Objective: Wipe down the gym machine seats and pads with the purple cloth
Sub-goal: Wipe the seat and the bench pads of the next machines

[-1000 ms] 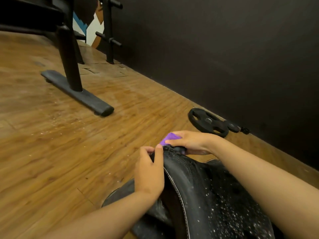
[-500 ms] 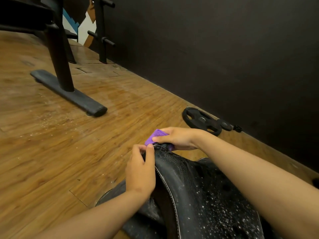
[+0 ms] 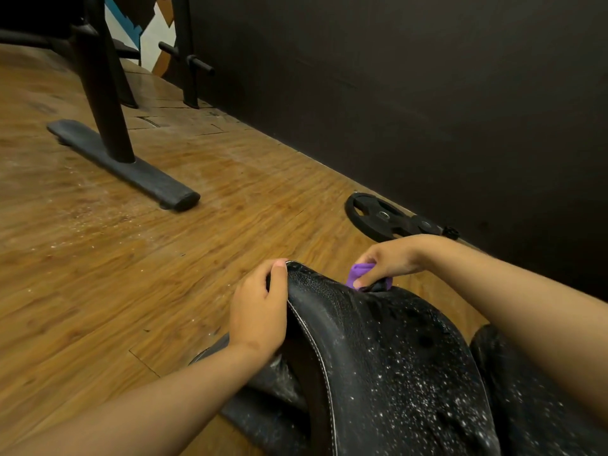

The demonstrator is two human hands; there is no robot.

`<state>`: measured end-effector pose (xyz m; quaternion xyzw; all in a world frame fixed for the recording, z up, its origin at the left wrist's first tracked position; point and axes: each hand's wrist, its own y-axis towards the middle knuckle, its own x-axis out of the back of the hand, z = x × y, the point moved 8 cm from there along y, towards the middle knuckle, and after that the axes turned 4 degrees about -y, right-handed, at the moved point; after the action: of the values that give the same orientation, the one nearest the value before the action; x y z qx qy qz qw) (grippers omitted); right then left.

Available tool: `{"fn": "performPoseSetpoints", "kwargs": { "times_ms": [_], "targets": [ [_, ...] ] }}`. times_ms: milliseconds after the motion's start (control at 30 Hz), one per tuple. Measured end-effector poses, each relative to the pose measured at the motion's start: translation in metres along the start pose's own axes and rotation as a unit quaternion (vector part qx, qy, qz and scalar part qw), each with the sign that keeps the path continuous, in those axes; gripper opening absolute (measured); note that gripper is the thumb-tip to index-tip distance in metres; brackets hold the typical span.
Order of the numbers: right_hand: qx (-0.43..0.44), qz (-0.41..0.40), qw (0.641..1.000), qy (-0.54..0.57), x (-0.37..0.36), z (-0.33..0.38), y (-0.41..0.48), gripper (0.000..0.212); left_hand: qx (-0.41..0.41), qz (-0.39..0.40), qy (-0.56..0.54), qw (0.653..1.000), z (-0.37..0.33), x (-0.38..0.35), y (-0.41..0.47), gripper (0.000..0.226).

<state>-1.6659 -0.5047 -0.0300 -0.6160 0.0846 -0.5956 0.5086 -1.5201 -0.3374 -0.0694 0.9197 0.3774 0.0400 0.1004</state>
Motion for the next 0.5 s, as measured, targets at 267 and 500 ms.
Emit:
{"fn": "performPoseSetpoints", "kwargs": {
  "times_ms": [267, 500],
  "targets": [
    [-0.044, -0.094, 0.994, 0.023, 0.020, -0.045, 0.000, 0.009, -0.012, 0.011, 0.011, 1.000, 0.000, 0.000, 0.002, 0.044],
    [-0.118, -0.108, 0.973, 0.166, 0.006, -0.112, -0.027, 0.023, -0.021, 0.004, 0.023, 1.000, -0.002, 0.002, 0.002, 0.042]
  ]
}}
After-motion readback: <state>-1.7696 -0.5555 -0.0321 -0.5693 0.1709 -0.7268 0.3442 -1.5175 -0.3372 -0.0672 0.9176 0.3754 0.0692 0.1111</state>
